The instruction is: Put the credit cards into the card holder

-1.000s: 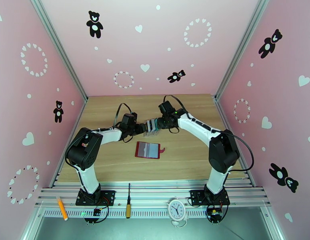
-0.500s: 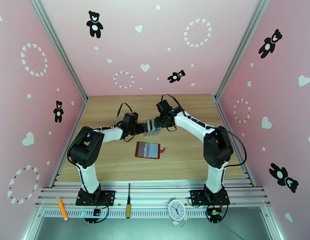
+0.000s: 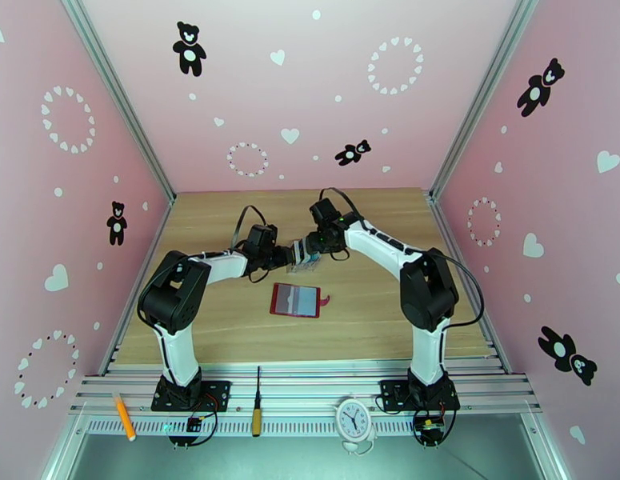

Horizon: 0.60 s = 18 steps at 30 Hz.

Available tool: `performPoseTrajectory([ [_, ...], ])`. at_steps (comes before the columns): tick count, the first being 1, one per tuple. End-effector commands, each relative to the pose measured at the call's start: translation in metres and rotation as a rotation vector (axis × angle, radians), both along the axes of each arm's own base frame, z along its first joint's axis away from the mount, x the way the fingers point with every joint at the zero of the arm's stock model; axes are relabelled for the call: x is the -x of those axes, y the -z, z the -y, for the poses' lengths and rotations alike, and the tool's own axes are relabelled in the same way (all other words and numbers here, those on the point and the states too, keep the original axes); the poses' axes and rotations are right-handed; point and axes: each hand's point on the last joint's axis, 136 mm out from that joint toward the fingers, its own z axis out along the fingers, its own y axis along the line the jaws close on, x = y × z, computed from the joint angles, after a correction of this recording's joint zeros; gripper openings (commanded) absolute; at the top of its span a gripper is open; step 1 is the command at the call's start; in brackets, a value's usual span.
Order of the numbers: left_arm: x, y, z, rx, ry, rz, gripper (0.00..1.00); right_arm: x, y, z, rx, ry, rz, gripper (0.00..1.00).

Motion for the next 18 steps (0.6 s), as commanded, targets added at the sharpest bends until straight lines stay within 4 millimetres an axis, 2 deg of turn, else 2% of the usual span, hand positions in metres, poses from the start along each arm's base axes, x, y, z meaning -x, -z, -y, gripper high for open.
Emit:
performPoseTrajectory([
  [1, 0.006, 0.022, -0.014, -0.083, -0.020, -0.064, 0.38, -0.002, 0.007, 0.000, 0.022, -0.011, -0.024, 0.57],
  [18, 0.009, 0.024, -0.014, -0.081, -0.017, -0.078, 0.37, -0.002, 0.028, -0.006, 0.016, -0.018, -0.065, 0.57],
])
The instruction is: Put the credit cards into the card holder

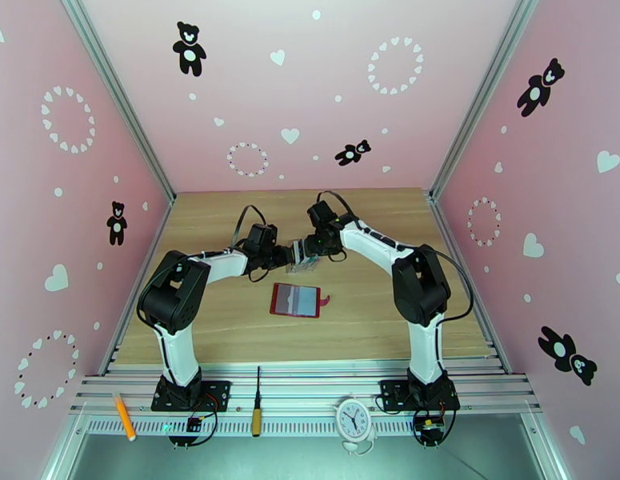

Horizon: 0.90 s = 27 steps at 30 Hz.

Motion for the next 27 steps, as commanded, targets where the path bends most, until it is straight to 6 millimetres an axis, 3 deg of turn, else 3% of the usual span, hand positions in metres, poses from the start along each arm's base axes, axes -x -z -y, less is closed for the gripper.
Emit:
performPoseTrajectory([
  [1, 0.008, 0.023, -0.012, -0.068, -0.014, -0.064, 0.38, -0.003, 0.006, -0.001, 0.006, -0.002, -0.016, 0.57],
  [13, 0.009, 0.023, -0.013, -0.070, -0.015, -0.066, 0.37, -0.004, 0.013, 0.005, 0.049, 0.005, -0.019, 0.57],
  [27, 0.009, 0.024, -0.013, -0.066, -0.018, -0.068, 0.38, -0.008, 0.002, 0.013, 0.103, 0.003, 0.012, 0.57],
])
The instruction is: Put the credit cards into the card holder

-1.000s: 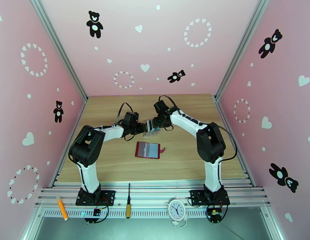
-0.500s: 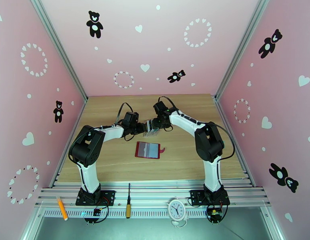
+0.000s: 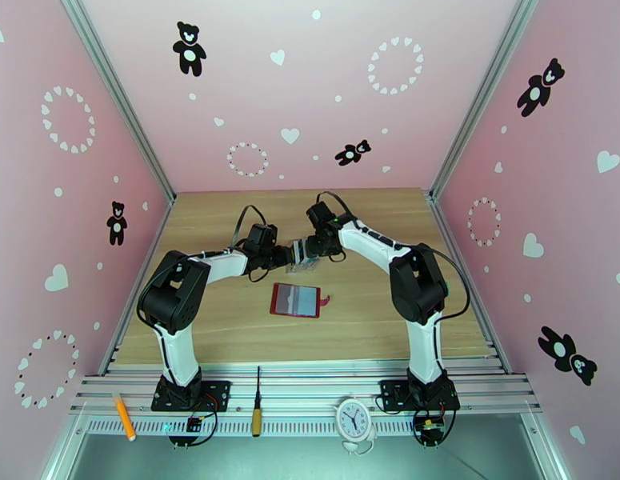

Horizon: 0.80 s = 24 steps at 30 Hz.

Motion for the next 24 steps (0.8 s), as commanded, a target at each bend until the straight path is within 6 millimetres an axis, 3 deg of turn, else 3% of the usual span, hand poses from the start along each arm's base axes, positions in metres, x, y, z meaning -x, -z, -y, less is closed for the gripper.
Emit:
performPoseTrajectory([
  [1, 0.009, 0.024, -0.013, -0.064, -0.017, -0.070, 0.38, -0.005, -0.003, 0.005, 0.044, -0.001, 0.005, 0.57],
  [12, 0.010, 0.025, -0.012, -0.066, -0.014, -0.073, 0.38, -0.005, -0.002, 0.004, 0.048, -0.011, -0.004, 0.50],
  [17, 0.010, 0.026, -0.011, -0.062, -0.014, -0.077, 0.38, -0.003, -0.007, -0.003, 0.001, -0.021, -0.006, 0.54],
  [24, 0.010, 0.026, -0.011, -0.059, -0.012, -0.077, 0.38, 0.000, 0.009, -0.009, -0.024, -0.030, -0.047, 0.55],
])
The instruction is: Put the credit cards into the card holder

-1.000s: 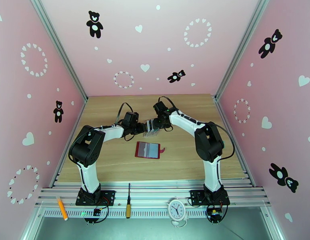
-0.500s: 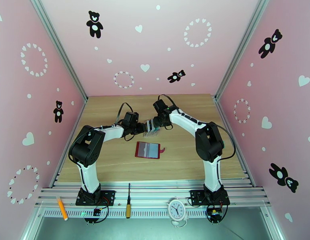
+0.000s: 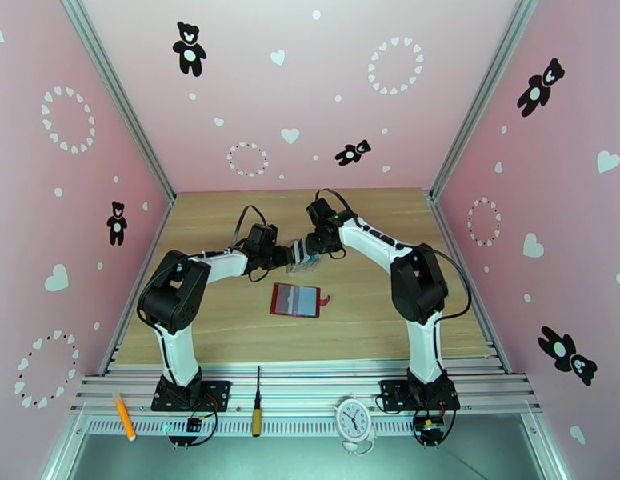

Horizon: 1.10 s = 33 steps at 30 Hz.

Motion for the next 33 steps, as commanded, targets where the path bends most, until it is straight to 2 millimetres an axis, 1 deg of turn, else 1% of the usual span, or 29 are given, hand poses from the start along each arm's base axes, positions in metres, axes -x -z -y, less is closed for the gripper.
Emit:
performPoseTrajectory([
  [1, 0.010, 0.025, -0.011, -0.061, -0.013, -0.075, 0.38, 0.001, 0.018, -0.002, 0.005, -0.001, -0.043, 0.56],
  [5, 0.009, 0.025, -0.011, -0.060, -0.014, -0.076, 0.38, 0.001, 0.024, 0.003, 0.035, 0.006, -0.043, 0.55],
  [14, 0.010, 0.025, -0.011, -0.060, -0.013, -0.076, 0.38, -0.001, 0.029, 0.010, 0.076, 0.014, -0.037, 0.52],
  [17, 0.009, 0.025, -0.012, -0.061, -0.015, -0.076, 0.38, -0.003, 0.025, 0.014, 0.100, 0.018, -0.023, 0.51],
  [23, 0.009, 0.026, -0.011, -0.059, -0.014, -0.079, 0.38, -0.007, 0.013, 0.017, 0.122, 0.017, 0.005, 0.50],
  [33, 0.010, 0.026, -0.011, -0.061, -0.014, -0.081, 0.38, -0.008, 0.011, 0.022, 0.150, 0.023, 0.011, 0.48],
])
